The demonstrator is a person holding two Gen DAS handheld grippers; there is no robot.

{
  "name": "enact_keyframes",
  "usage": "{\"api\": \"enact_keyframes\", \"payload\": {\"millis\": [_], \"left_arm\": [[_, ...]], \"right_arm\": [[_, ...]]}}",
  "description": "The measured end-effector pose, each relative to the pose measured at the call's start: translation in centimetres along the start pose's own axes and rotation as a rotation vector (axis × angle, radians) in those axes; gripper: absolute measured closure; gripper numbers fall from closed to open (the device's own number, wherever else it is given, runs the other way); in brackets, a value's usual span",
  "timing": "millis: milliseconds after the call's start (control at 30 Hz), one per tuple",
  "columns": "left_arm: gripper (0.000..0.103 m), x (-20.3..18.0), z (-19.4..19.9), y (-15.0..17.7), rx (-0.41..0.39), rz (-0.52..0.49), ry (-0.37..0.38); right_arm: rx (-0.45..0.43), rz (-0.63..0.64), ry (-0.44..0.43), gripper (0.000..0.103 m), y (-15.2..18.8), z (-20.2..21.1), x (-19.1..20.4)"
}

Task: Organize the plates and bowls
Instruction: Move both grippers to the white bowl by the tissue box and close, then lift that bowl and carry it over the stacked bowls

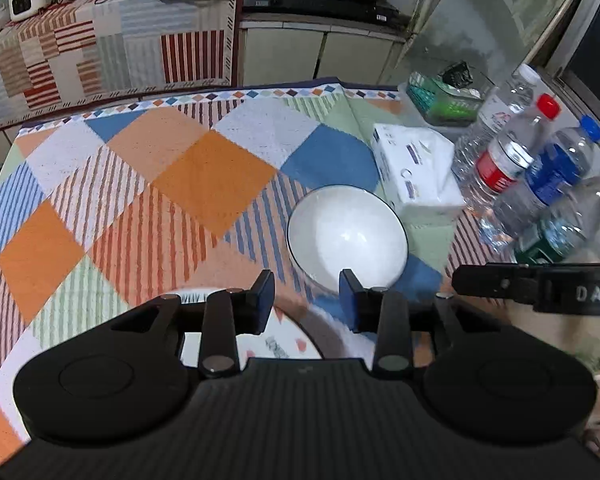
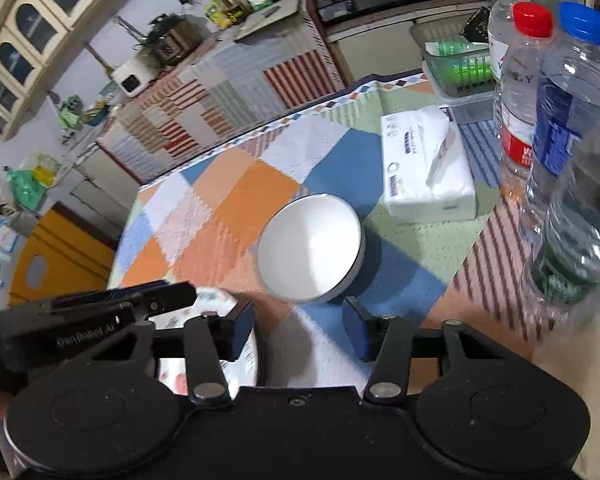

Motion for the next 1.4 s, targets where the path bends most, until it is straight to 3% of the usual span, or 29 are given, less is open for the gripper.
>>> {"api": "enact_keyframes", "payload": {"millis": [133,200,333,567,667,833,900,933,1033,1133,1233,1400], "left_arm": [[0.069,0.2,-2.1,-0.8,-0.031,0.007,0.017],[0.069,0.8,-2.8,-1.2,-0.064,0.039,-0.018],[0.069,1.2,-4.7,-1.4,-0.063,0.063,-0.042],[0.069,1.3,-7.5,-0.4,-0.039,0.026,-0.071],[0.069,1.4,-8.6,0.2,-0.006,0.064,-0.049],[0.069,1.0,-9.1,1.0,-0.009,0.119,0.027],[0.077,0.4,-9.1,1.2,-0.002,0.108,0.041],[0.087,0.0,-9.1,1.3,0.001,0.09,0.043],[0.088,-1.0,-8.9,1.3,0.021,0.038,0.019],[0.088,-1.2,-8.6,1.5,0.09,0.041,0.016],[0.088,-1.0,-7.5,1.4,0.168,0.09,0.077],[0.088,-1.6,-3.4,1.0,0.15,0.086,0.109]], "right_arm": [[0.016,-0.024,0.055,0.051,-1.4,-2.9,-1.2],[0.022,-0.022,0.065,0.051,-1.8,-4.4,-1.5],[0.005,-0.075,-0.025,0.05,-2.2,-7.1,-2.1],[-0.009,-0.11,0.09,0.049,-1.9,-10.3,-3.8],[-0.009,-0.099,0.14,0.051,-1.6,-11.3,-4.6],[-0.033,-0.097,0.16,0.072,-1.3,-11.6,-6.4],[-0.04,-0.079,0.17,0.079,-1.0,-11.5,-6.9],[-0.048,-0.077,0.151,0.084,-0.9,-11.5,-7.0],[-0.059,-0.107,0.098,0.096,-0.7,-11.4,-7.0],[-0.045,-0.105,0.115,0.094,-0.5,-11.2,-6.6],[-0.008,-0.129,0.132,0.094,-0.3,-10.3,-6.2],[0.013,-0.138,0.107,0.092,0.1,-6.9,-4.7]]}}
Point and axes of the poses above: each gripper's, at about its wrist camera, not at the fingertips, and z roughly against the way its jaws point, x to its left, y to its underside, the point moved 8 cm from there along -z, roughly the way its jaws point, and after that the axes turned 2 degrees about -y, right-handed, at the moved point
